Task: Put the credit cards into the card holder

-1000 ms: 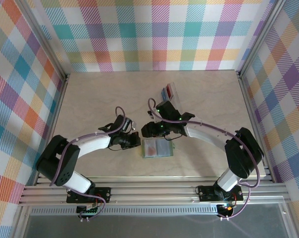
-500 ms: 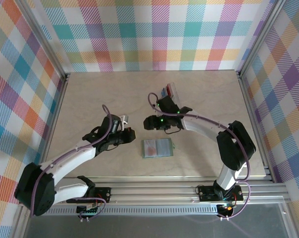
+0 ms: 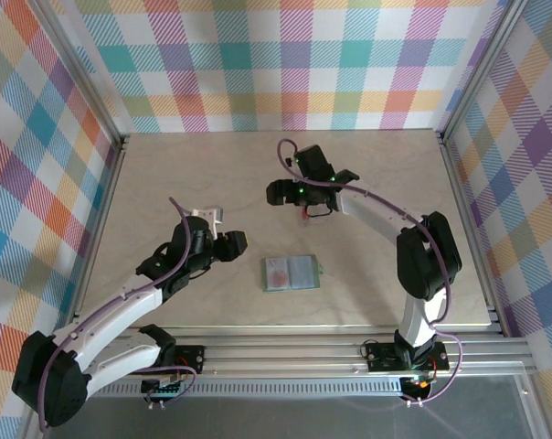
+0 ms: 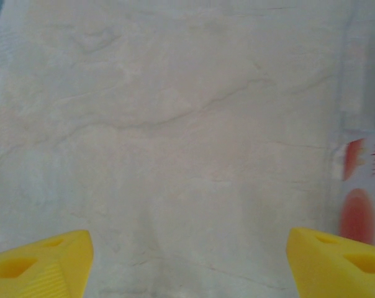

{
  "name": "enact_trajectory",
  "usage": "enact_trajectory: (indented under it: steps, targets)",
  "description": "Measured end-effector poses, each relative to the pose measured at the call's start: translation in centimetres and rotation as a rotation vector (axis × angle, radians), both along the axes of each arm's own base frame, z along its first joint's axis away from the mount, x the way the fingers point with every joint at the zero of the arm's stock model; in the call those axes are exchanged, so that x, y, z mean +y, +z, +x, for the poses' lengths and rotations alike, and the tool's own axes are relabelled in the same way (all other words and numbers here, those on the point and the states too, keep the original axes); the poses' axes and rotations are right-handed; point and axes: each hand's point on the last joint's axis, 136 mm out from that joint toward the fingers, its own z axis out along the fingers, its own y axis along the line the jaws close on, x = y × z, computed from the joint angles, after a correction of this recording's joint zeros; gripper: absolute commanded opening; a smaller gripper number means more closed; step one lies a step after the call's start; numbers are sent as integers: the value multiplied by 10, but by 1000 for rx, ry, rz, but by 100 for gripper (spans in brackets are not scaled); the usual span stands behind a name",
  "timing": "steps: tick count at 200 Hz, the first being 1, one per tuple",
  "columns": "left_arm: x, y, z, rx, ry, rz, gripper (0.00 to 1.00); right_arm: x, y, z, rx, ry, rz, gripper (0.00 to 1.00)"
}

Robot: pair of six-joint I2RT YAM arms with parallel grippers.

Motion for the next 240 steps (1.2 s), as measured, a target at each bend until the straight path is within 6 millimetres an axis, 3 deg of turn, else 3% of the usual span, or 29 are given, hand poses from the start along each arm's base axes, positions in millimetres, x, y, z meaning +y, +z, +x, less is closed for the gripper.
enact_trajectory:
  steps: [29, 52, 91, 126, 154, 193, 240]
  targets:
    - [-12, -16, 16, 51, 4, -5, 50, -18, -7, 19, 20, -38, -30, 76]
    - [-33, -26, 38, 103, -8, -42, 45, -32, -13, 28, 45, -61, -52, 69]
    - [-77, -40, 93, 186, -39, -198, 20, -41, -17, 45, 70, -70, -83, 49]
    - [-104, -68, 134, 273, -49, -325, 14, -42, -26, 48, 95, -51, -126, 44]
    - [-122, -82, 150, 319, -69, -374, 13, -48, -31, 42, 122, -44, -168, 44]
    - [-136, -81, 165, 327, -93, -417, 12, -53, -38, 35, 160, -23, -207, 45]
    - [-143, -91, 172, 355, -103, -440, 12, -57, -66, 26, 234, -2, -257, 46]
